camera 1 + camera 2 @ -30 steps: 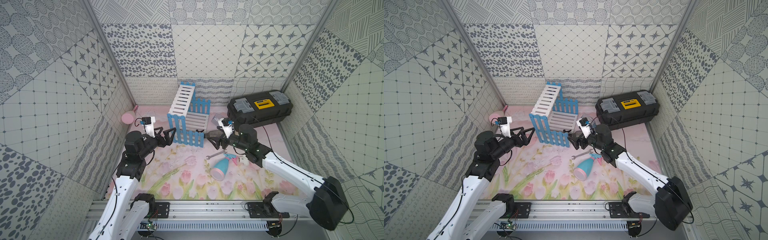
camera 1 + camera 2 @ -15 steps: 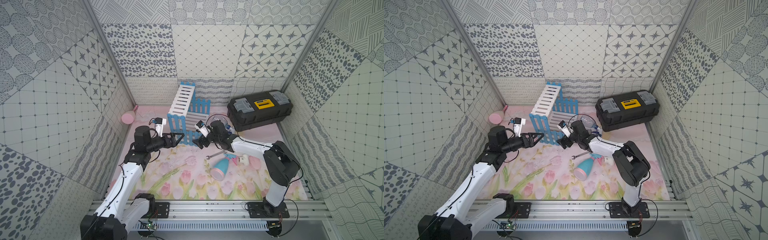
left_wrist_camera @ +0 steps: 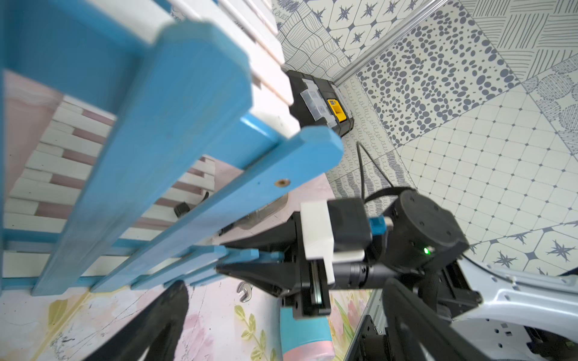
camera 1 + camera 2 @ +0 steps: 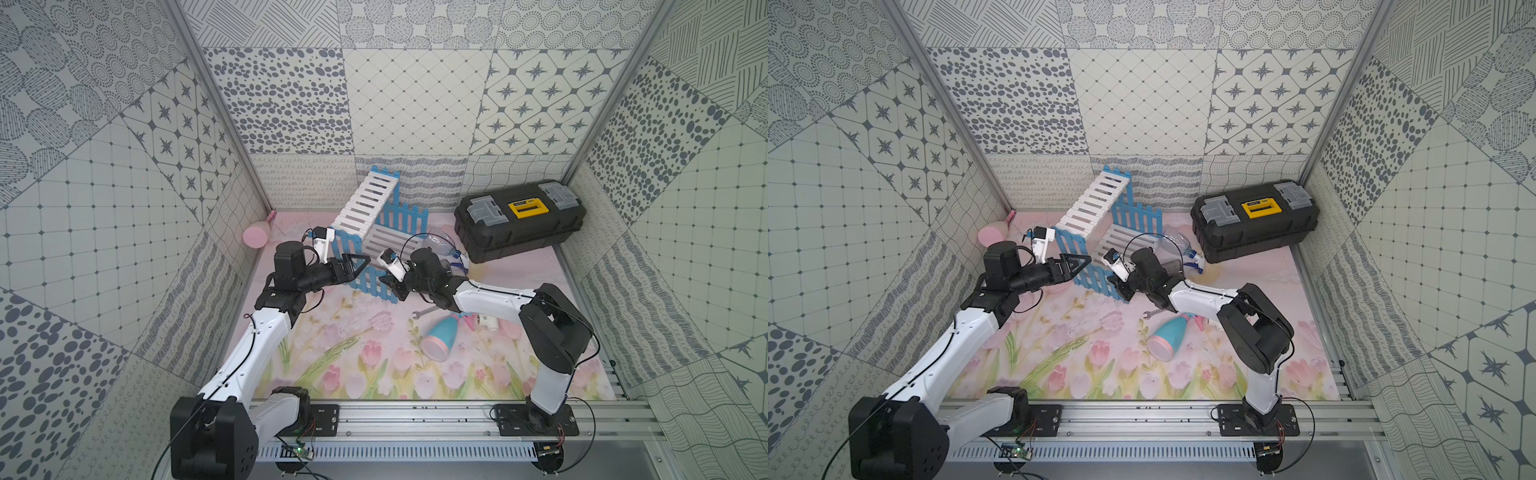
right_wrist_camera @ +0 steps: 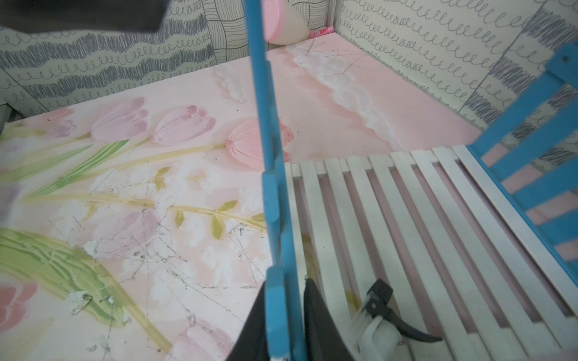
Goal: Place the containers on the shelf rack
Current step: Adjust the shelf at the center of the board.
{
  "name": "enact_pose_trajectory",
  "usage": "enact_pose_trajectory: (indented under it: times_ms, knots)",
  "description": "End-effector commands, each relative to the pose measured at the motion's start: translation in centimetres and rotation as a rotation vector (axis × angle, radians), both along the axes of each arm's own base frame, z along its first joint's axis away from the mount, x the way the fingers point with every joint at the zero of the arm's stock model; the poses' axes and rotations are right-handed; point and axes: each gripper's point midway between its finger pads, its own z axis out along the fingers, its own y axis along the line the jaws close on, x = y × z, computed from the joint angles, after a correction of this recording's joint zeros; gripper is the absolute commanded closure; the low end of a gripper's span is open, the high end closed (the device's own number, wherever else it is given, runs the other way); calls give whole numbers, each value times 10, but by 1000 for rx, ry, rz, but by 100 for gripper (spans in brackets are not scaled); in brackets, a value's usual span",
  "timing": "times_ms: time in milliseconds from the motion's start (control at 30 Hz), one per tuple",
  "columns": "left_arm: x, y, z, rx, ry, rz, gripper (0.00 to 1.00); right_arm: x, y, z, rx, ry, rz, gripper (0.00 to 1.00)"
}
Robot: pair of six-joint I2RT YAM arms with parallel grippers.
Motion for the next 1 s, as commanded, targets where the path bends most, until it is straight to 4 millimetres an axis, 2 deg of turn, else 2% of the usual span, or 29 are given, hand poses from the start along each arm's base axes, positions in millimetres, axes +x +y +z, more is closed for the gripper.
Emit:
enact_pose_trajectory:
  times_ms: [0,233,433,667,867,967]
  knots:
    - [15,5,14,-1,-25,41,1,-5,15,22,77,-53,-92,88]
    - [30,21,14,-25,3,93,1,-24,59,33,129,-75,-272,89]
    - [45,29,14,-22,-4,87,1,-20,82,43,210,-68,-428,89]
    - [68,31,6,-22,-1,81,1,3,112,38,238,-56,-521,91]
    - [91,33,-2,-9,4,77,1,33,122,39,269,-77,-587,91]
    - [99,35,-3,6,0,79,1,46,125,40,285,-58,-598,87]
